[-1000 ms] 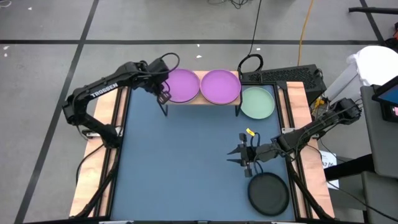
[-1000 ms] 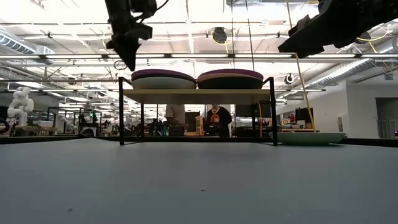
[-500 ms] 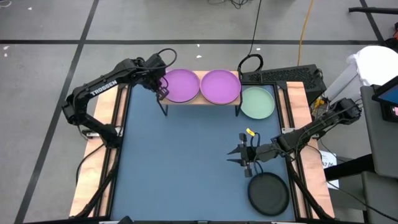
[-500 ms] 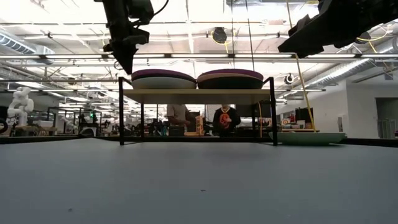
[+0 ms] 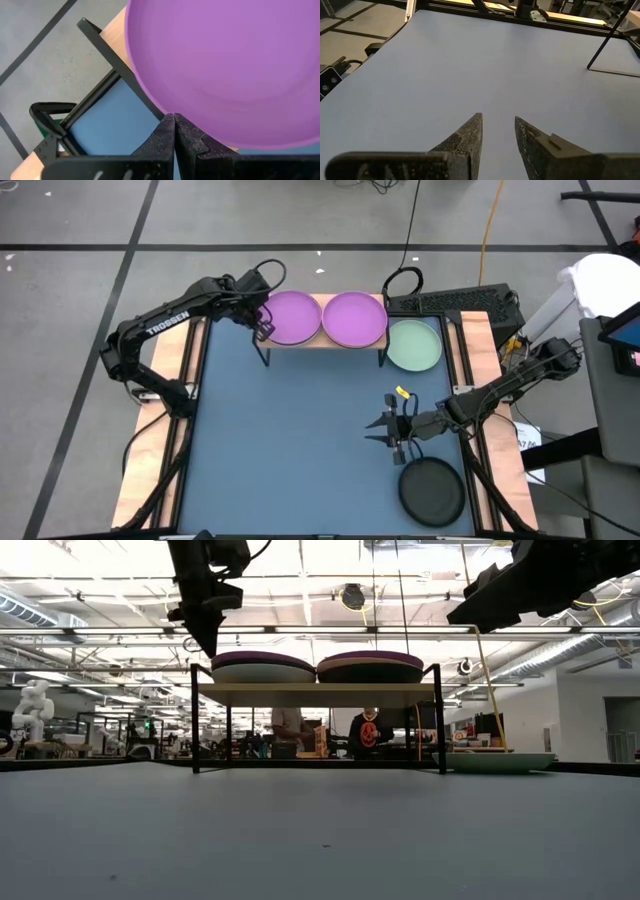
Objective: Place and stack plates onto a shelf
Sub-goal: Stack the purple plate on top of the dark green plate on the shelf
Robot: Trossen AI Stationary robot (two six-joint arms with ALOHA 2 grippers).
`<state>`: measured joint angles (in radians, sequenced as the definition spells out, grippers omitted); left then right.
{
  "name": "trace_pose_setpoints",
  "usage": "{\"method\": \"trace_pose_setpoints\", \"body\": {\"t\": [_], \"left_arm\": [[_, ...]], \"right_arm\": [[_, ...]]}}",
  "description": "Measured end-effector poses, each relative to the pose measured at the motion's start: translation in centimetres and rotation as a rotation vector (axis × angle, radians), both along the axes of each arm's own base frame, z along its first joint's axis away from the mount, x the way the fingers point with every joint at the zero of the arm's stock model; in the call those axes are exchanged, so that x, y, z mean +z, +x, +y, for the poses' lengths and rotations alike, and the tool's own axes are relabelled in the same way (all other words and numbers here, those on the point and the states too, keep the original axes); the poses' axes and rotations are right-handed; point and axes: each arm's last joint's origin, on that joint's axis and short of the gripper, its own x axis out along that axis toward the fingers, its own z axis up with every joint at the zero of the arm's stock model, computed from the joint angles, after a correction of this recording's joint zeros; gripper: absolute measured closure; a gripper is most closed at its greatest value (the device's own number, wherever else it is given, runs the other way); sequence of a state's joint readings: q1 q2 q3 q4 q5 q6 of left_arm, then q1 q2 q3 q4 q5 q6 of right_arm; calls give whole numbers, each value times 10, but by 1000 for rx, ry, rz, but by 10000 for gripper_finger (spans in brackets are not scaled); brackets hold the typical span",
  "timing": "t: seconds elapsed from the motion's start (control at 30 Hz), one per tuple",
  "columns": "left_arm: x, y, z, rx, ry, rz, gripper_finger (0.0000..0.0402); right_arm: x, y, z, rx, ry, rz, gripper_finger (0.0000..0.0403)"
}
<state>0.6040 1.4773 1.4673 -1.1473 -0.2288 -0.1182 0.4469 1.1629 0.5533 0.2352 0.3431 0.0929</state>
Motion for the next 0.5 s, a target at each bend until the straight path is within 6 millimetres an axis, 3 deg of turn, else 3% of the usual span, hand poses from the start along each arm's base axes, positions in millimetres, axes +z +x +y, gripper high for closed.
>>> {"method": "trace_pose_setpoints", "body": {"t": [0.5], "left_arm": [[-24, 3, -2, 0, -10, 28, 399]], "right_arm": [[0, 0, 0, 0, 0, 0, 303]]}}
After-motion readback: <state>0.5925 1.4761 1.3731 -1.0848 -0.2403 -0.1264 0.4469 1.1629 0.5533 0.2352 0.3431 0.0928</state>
